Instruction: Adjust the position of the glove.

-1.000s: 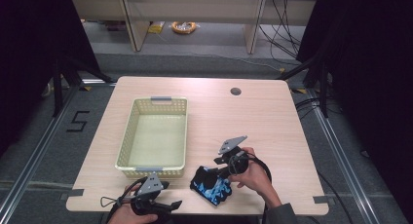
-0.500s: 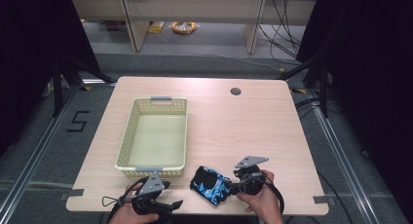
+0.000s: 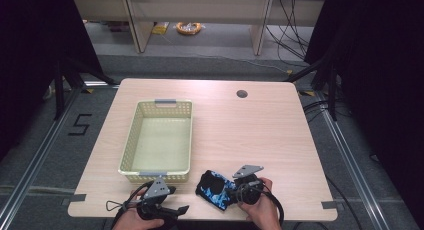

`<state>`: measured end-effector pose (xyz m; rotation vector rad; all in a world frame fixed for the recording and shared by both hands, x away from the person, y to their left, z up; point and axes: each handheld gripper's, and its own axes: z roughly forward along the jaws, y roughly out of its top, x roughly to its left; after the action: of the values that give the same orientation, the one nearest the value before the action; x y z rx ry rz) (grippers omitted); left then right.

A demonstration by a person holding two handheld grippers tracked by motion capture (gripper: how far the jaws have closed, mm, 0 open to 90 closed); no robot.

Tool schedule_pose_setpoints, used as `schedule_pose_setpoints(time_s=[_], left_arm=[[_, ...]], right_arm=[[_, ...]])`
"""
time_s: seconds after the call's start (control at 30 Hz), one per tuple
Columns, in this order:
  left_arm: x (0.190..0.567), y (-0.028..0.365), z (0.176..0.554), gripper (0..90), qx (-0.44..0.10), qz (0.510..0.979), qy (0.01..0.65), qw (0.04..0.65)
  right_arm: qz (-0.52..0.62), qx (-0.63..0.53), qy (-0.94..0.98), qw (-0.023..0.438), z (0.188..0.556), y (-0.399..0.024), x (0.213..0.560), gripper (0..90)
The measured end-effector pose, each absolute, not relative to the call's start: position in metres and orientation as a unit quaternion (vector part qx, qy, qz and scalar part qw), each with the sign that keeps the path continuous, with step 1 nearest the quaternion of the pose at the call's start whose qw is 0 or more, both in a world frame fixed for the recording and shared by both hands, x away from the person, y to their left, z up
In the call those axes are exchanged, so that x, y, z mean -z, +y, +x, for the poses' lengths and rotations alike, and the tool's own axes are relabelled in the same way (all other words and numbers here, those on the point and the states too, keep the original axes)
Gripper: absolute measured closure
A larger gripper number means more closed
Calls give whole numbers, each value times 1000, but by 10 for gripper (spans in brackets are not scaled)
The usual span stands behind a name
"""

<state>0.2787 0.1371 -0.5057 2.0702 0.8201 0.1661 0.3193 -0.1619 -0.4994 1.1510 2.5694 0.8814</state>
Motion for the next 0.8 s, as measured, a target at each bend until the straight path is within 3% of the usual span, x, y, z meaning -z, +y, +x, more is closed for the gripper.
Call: schedule_pose_setpoints(time_s=[0.33,0.57,0.8], left_arm=[[504,133,284,236,-44,826,344,444],[501,121,292,305,-36,822,359,441],[502,107,301,318,-28,825,367,430]], right_arm=[[305,-304,899,79,342,-167,500,596],[247,-321,912,63,352,-172,502,593],[258,-305,914,64,352,-170,500,595]])
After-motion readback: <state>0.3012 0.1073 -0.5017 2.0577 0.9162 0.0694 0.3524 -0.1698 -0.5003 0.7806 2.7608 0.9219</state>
